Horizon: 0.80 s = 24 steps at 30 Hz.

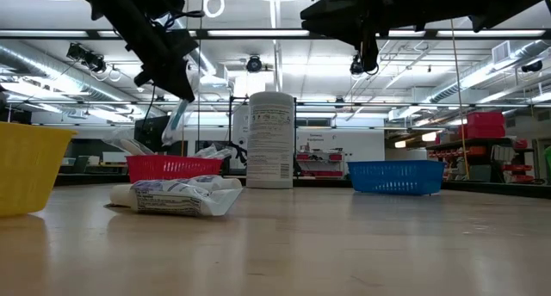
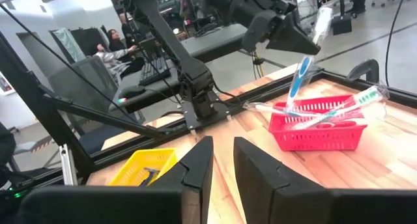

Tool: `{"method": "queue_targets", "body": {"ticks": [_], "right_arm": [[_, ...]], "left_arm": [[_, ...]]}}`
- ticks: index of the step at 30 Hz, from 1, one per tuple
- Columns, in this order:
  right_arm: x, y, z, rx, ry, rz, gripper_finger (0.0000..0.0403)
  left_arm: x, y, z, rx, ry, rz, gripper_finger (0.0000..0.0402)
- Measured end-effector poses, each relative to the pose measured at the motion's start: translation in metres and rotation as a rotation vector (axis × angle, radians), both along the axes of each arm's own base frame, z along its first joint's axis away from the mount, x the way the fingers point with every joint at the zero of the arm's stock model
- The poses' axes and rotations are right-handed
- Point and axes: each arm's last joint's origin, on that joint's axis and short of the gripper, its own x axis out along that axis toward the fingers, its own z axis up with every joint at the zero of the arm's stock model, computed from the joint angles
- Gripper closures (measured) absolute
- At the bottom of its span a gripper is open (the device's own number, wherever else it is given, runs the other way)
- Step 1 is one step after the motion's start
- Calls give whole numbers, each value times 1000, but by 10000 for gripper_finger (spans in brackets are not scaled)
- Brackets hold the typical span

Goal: Pick & Place Travel size toiletries
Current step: Put the blue toothbrush into the orange basket

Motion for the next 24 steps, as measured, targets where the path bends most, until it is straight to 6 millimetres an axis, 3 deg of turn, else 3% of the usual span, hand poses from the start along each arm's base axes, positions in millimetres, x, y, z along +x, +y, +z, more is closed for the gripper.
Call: {"method": "queue_targets", "body": {"ticks": [13,24], "right_arm": [[0,0,0,-2,2,-2,339],[0,-2,0,-3,0,-8,343]], "left_arm": [[3,5,-30,-73,93,8,371],[3,5,-31,-70,99,-28,338]]}}
